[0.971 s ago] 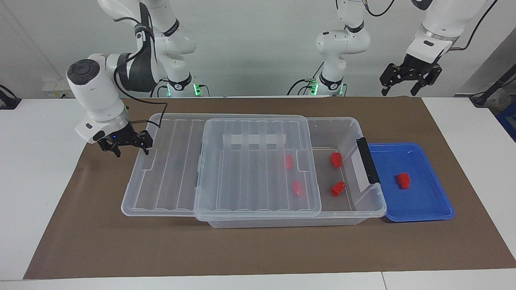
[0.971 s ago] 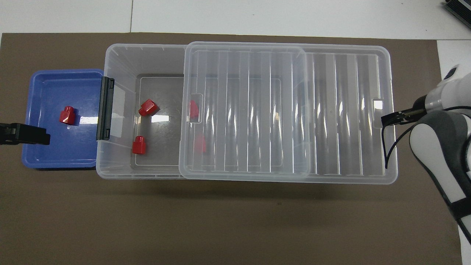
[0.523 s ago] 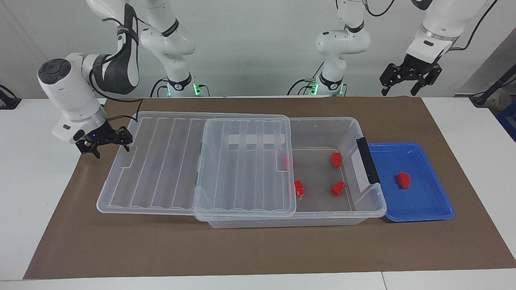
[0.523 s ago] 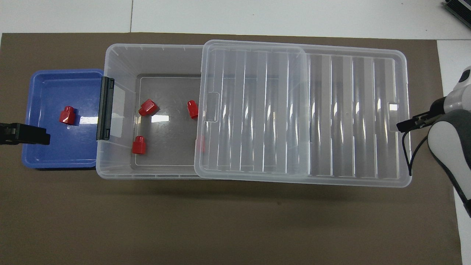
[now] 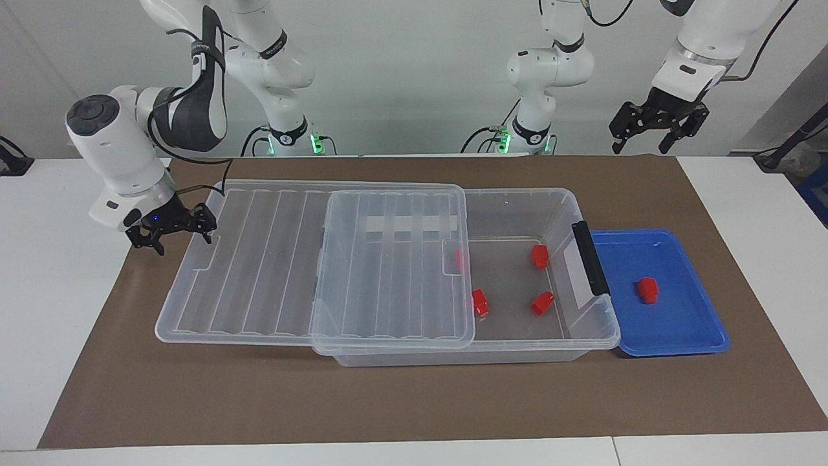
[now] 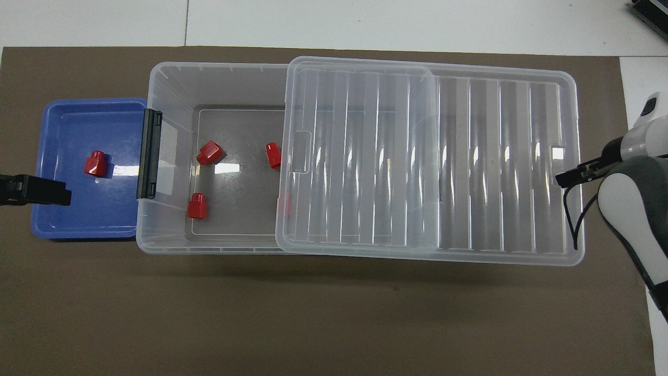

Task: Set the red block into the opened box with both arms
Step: 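Reach the left gripper toward the red block in the blue tray, then grasp the red block with the left gripper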

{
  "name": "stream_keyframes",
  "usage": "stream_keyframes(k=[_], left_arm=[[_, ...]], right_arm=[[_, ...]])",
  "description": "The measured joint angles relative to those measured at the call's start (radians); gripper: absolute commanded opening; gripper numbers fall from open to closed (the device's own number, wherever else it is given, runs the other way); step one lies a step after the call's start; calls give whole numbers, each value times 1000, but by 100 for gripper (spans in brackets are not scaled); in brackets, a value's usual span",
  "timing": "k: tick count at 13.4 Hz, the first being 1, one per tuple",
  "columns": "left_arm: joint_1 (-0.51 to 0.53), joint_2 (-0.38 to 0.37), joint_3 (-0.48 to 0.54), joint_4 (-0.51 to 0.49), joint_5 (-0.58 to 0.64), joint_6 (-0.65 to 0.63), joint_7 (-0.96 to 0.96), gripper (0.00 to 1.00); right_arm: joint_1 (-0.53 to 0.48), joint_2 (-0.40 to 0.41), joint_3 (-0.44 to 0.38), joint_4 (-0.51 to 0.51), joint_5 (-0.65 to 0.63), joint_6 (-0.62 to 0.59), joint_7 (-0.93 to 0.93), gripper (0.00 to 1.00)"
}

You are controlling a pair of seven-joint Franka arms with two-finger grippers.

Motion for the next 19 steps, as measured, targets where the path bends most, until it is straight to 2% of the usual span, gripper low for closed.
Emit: stream_keyframes(k=[7, 11, 13, 16, 19], left_arm=[[2, -18, 2, 0, 0, 10, -2, 100], [45, -8, 3, -5, 0, 111, -2, 100], [49, 22, 2, -25, 0, 179, -2, 100], [64, 111, 2, -95, 1, 353, 14, 100], [147, 242, 4, -128, 1, 510, 219, 100]], right_arm=[[16, 0, 0, 5, 0, 0, 0, 98], [20, 0, 0, 13, 2, 0, 0, 99], [29, 0, 1, 22, 4, 0, 15, 99], [34, -4, 23, 39, 6, 0, 89, 99], [36, -15, 39, 60, 7, -12, 224, 99]])
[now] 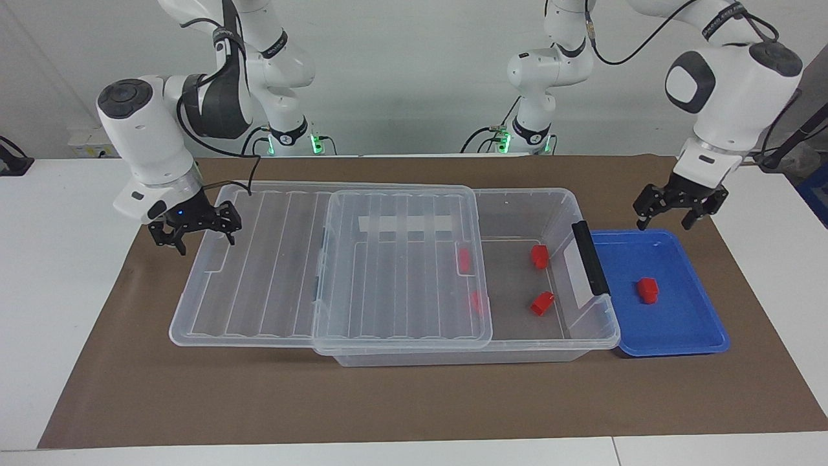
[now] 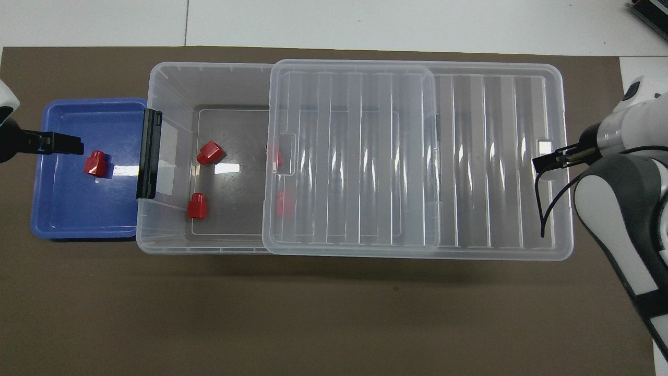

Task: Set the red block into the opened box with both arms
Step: 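Grasp the red block with the left gripper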

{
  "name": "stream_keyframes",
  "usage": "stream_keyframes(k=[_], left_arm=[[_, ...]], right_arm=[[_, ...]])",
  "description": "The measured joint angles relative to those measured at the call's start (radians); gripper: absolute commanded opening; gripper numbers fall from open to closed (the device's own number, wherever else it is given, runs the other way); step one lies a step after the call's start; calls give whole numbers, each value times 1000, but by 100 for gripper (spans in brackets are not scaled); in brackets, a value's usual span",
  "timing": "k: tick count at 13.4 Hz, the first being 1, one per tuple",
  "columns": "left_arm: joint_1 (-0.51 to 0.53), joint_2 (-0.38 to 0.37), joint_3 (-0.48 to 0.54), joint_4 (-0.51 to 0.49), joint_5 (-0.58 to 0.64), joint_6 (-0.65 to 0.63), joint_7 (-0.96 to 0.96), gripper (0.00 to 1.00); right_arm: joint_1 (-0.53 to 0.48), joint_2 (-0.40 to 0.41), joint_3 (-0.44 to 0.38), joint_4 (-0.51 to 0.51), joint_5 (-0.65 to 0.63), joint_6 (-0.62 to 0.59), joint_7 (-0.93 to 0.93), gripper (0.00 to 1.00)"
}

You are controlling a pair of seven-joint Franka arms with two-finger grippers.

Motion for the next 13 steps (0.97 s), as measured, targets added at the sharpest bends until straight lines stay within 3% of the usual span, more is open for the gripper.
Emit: stream_keyframes(k=[4, 7, 13], left_arm=[[48, 78, -3, -130, 0, 237, 62, 100], [47, 129, -10, -163, 0, 312, 62, 100], [73, 226, -5, -185, 0, 436, 177, 100]], right_arm=[[4, -11, 17, 75, 0, -105, 257, 99], [6, -15, 33, 147, 0, -198, 431, 99], [6, -43, 75, 193, 0, -273, 534, 100]])
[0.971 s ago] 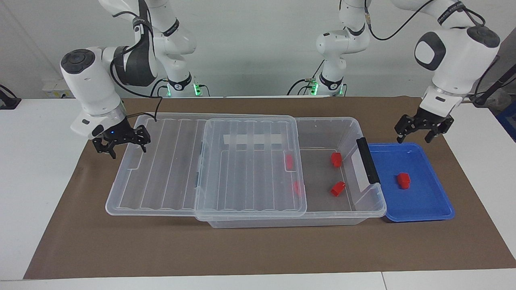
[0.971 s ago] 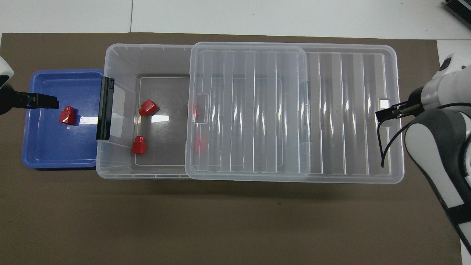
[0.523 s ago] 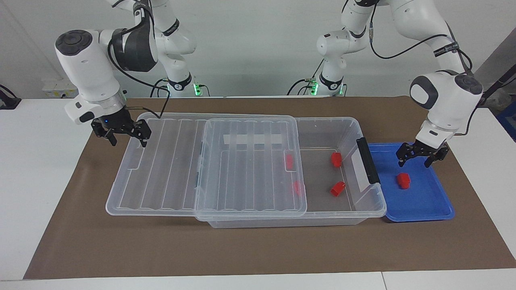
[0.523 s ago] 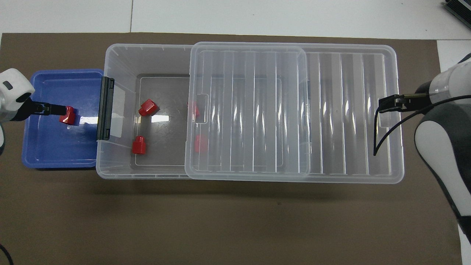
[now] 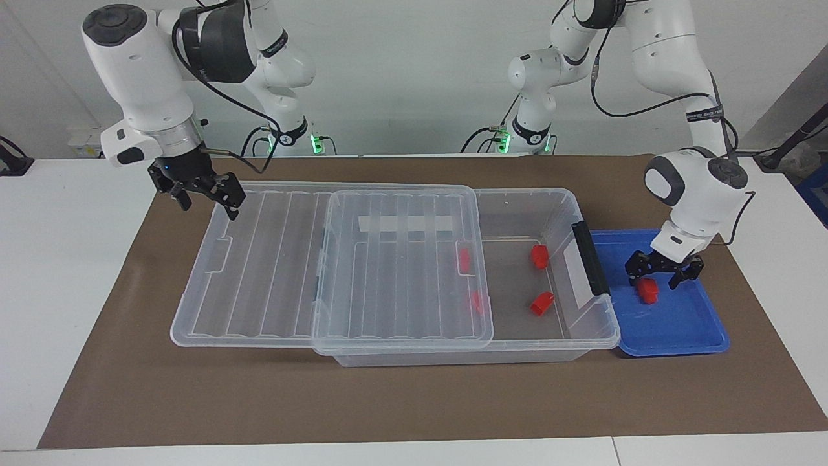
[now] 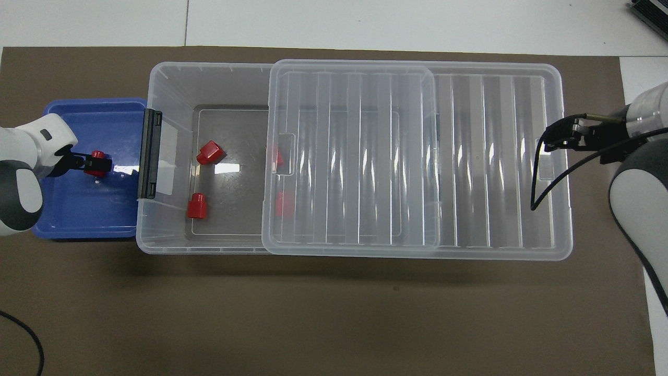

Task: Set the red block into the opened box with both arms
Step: 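Grasp the red block with the left gripper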

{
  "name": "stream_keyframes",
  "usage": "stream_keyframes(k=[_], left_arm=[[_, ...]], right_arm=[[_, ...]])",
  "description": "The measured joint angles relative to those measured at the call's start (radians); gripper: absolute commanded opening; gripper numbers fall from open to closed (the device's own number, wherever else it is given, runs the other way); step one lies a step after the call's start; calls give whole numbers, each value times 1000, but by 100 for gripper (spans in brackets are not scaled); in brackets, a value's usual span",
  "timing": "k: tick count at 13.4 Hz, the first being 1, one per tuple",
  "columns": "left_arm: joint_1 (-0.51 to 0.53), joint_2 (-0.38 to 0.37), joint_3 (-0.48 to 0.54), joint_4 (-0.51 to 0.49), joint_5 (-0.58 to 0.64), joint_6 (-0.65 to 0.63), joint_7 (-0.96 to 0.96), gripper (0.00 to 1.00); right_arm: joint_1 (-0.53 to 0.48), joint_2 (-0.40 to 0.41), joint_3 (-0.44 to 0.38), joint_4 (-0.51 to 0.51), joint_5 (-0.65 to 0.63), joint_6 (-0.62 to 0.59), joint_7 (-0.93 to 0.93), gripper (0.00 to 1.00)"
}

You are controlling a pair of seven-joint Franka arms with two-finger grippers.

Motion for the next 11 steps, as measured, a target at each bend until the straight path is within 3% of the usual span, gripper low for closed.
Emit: stream_keyframes(k=[4, 5, 6, 10, 11], left_arm=[[3, 3, 1, -1, 0, 1, 3, 93], [3, 4, 1, -2, 0, 5, 3, 93], [3, 4, 1, -2, 0, 11, 3, 100], [4, 8, 1, -5, 0, 14, 7, 100], [4, 8, 1, -8, 0, 16, 7, 82]], right_arm=[[17, -32, 29, -10, 0, -33, 44, 100], [16, -35, 29, -10, 0, -33, 44, 100], [12, -35, 28, -10, 0, -33, 44, 100], [-2, -35, 25, 13, 0, -61, 16, 100], [-2, -35, 24, 18, 0, -64, 14, 100]])
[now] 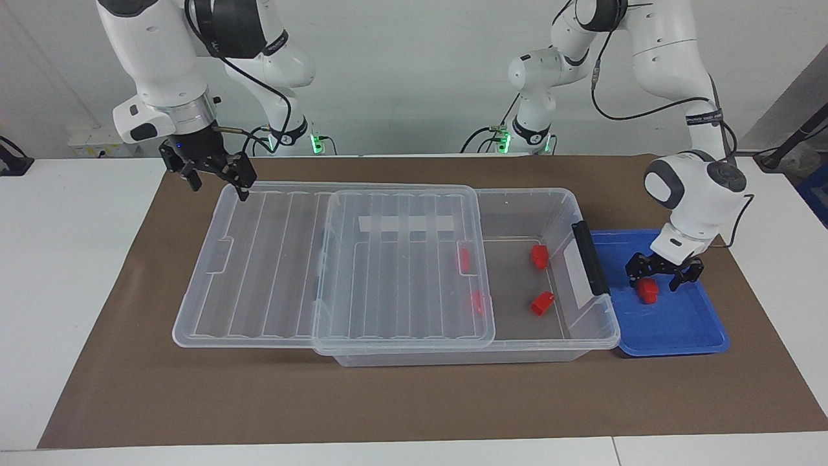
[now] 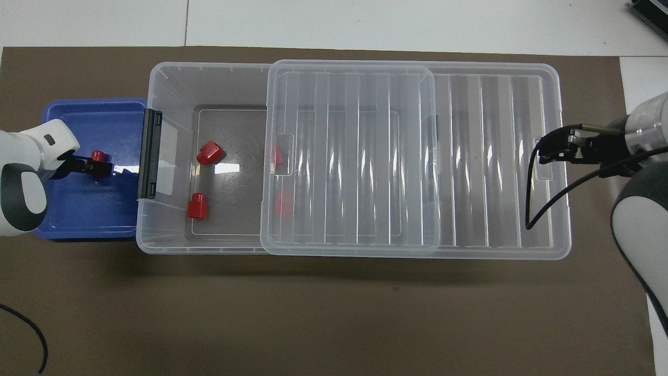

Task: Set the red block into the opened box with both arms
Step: 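Grasp the red block with the left gripper, then lift the red block and carry it over the open box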

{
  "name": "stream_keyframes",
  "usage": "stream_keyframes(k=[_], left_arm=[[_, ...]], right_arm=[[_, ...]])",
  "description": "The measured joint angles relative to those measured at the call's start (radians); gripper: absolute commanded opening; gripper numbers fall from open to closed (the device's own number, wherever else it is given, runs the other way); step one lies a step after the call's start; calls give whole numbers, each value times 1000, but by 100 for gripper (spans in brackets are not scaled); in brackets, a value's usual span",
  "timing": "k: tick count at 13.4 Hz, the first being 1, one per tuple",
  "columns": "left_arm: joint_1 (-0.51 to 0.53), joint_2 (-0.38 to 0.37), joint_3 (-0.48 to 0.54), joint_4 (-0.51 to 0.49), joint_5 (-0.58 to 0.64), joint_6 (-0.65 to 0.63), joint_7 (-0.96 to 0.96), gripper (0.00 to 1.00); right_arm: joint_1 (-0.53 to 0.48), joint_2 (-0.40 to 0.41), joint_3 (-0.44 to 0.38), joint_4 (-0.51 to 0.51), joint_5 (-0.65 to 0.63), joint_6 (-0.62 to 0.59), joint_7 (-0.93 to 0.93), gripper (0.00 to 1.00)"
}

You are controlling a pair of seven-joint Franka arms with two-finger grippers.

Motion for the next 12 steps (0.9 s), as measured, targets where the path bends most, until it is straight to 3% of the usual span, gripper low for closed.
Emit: stream_keyframes(k=[2, 3, 10, 12], left_arm=[[0, 0, 0, -6, 0, 14, 0, 13], [0, 0, 0, -7, 0, 18, 1, 0], [0, 0, -2, -5, 0, 10, 35, 0], [-1, -4, -5, 45, -1, -89, 27, 0]], right_arm=[[0, 0, 0, 4, 0, 0, -2, 100], [1, 0, 0, 4, 0, 0, -2, 100], [-6, 0, -1, 4, 0, -3, -2, 100], [-11, 0, -1, 4, 0, -4, -23, 100]])
